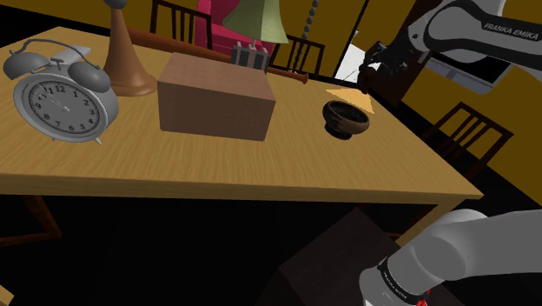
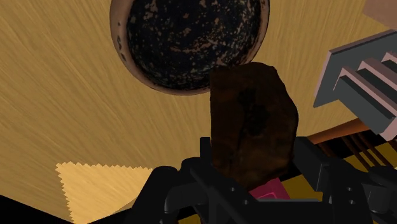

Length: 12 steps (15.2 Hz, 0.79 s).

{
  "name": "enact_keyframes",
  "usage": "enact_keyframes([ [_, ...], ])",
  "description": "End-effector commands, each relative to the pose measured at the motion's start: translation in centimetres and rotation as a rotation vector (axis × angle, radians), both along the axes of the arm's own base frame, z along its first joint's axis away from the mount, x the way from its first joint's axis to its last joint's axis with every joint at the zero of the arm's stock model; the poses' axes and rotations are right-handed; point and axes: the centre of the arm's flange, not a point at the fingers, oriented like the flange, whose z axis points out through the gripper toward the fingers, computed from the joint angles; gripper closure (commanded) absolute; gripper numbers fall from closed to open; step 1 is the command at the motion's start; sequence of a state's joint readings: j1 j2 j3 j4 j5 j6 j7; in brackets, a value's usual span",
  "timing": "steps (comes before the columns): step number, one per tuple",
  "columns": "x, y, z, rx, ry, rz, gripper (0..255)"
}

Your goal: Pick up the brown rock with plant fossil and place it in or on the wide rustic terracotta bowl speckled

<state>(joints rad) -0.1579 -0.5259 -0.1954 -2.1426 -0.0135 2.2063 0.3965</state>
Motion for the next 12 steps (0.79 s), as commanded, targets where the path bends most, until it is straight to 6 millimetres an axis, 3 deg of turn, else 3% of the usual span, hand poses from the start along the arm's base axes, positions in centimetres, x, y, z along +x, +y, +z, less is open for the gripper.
enact_keyframes([
  [1,-0.3,-0.1,-0.5,0.0,0.001,0.0,255],
  [12,-0.3,-0.1,-6.3,0.0,0.001,0.0,255],
])
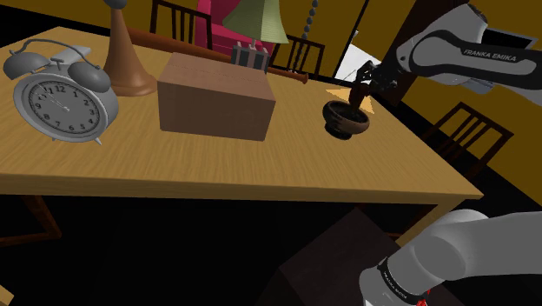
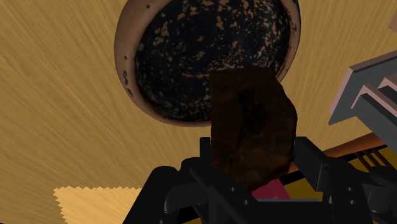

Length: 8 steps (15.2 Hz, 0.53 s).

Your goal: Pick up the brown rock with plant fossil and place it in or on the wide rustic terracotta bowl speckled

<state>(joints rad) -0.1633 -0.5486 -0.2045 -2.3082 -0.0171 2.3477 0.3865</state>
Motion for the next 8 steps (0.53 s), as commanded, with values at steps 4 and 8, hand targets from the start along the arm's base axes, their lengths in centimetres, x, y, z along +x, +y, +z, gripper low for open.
enact_keyframes([
  [4,-0.1,-0.1,-2.6,0.0,-0.001,0.0,255],
  [8,-0.1,-0.1,-2.6,0.0,-0.001,0.0,255],
])
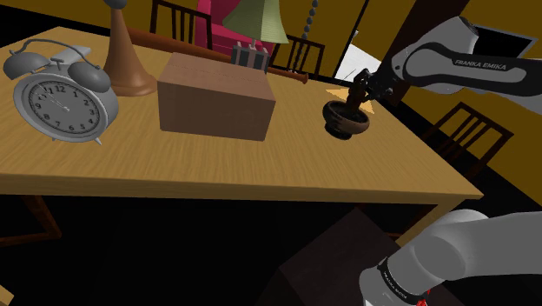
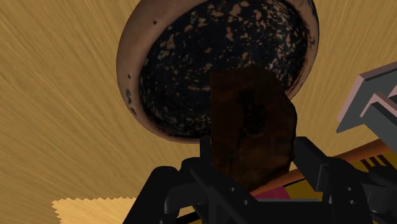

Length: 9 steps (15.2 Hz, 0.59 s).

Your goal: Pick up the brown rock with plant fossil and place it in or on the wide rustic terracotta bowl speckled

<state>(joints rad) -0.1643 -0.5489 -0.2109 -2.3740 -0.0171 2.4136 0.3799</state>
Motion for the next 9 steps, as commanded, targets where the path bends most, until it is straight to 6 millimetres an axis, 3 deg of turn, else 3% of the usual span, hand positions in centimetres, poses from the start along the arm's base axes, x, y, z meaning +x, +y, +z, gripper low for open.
enact_keyframes([
  [1,0.0,-0.01,-0.01,0.0,0.0,0.0,255],
  [3,0.0,-0.01,-0.01,0.0,0.0,0.0,255],
  [4,0.0,-0.01,-0.01,0.0,0.0,0.0,0],
  [9,0.0,0.0,-0.01,0.0,0.0,0.0,0],
])
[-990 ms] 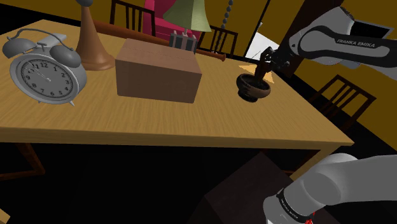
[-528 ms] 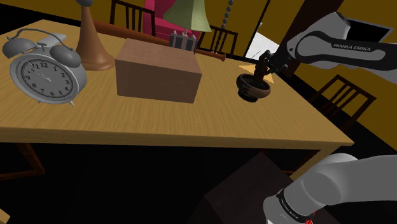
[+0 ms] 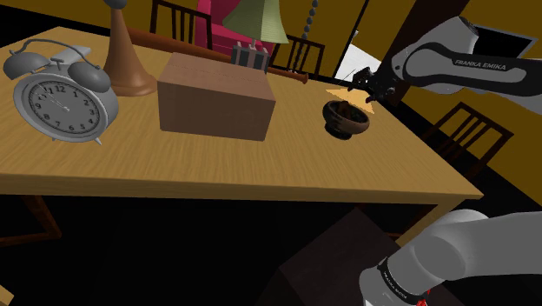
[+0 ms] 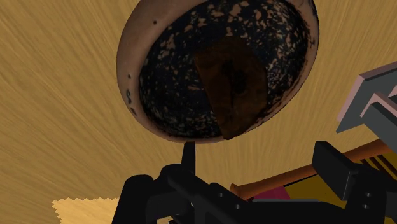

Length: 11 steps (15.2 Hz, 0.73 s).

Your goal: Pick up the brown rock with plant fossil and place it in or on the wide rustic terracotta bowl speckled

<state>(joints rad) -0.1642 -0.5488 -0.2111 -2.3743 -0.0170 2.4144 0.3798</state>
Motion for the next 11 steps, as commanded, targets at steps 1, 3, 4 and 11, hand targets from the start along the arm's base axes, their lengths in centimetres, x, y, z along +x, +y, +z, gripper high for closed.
enact_keyframes([
  [1,-0.7,0.1,1.1,0.0,0.0,0.0,0],
  [3,-2.1,0.4,3.3,0.0,0.0,0.0,0],
  [4,-2.7,0.5,4.2,0.0,0.0,0.0,0],
  [11,-2.7,0.5,4.2,0.0,0.0,0.0,0],
])
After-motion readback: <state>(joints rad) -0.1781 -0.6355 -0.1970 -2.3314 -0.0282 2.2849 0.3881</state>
